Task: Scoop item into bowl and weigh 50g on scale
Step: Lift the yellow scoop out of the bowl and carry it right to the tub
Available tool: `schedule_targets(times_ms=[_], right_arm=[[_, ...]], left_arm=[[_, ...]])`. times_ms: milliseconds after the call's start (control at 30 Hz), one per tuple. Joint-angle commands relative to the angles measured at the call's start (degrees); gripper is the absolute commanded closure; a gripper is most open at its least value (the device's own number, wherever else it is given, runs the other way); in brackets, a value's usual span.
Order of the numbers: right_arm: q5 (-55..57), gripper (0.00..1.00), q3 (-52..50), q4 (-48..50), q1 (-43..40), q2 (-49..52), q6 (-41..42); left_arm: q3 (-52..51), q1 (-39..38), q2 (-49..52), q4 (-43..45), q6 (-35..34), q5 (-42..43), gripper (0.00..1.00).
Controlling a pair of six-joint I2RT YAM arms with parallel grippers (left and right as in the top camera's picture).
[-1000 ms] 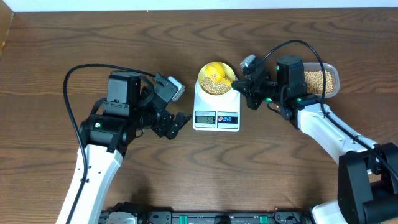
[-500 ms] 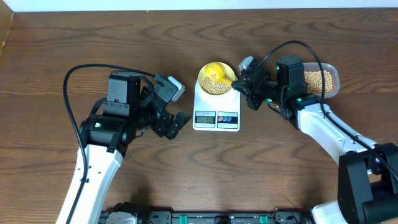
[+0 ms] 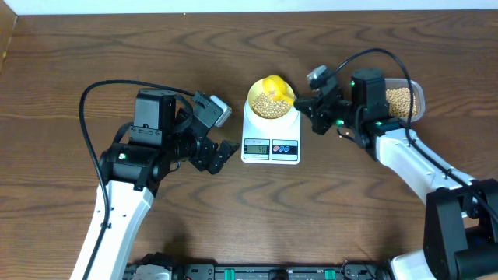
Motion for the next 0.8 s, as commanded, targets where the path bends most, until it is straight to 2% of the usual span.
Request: schedule_targets(times_ms=[0, 233, 500, 767], right_arm=[[-3.6, 0.99, 0.1, 0.6, -1.4, -1.3, 9.2], [-5.7, 0.99, 0.1, 3.4, -4.2, -3.6, 18.7], [-6.3, 0.99, 0.1, 1.6, -9.8, -12.3, 18.9], [-4.2, 0.99, 0.1, -13.6, -18.8, -18.8, 15.5]], left_arm=[[-0.3, -0.1, 0.2, 0.1, 0.7, 0.5, 0.11], [-0.3, -0.1, 0.2, 0.1, 0.7, 0.5, 0.11], [-0.3, -0.1, 0.2, 0.1, 0.7, 0.5, 0.11], [-0.3, -0.1, 0.2, 0.1, 0.7, 0.5, 0.11]])
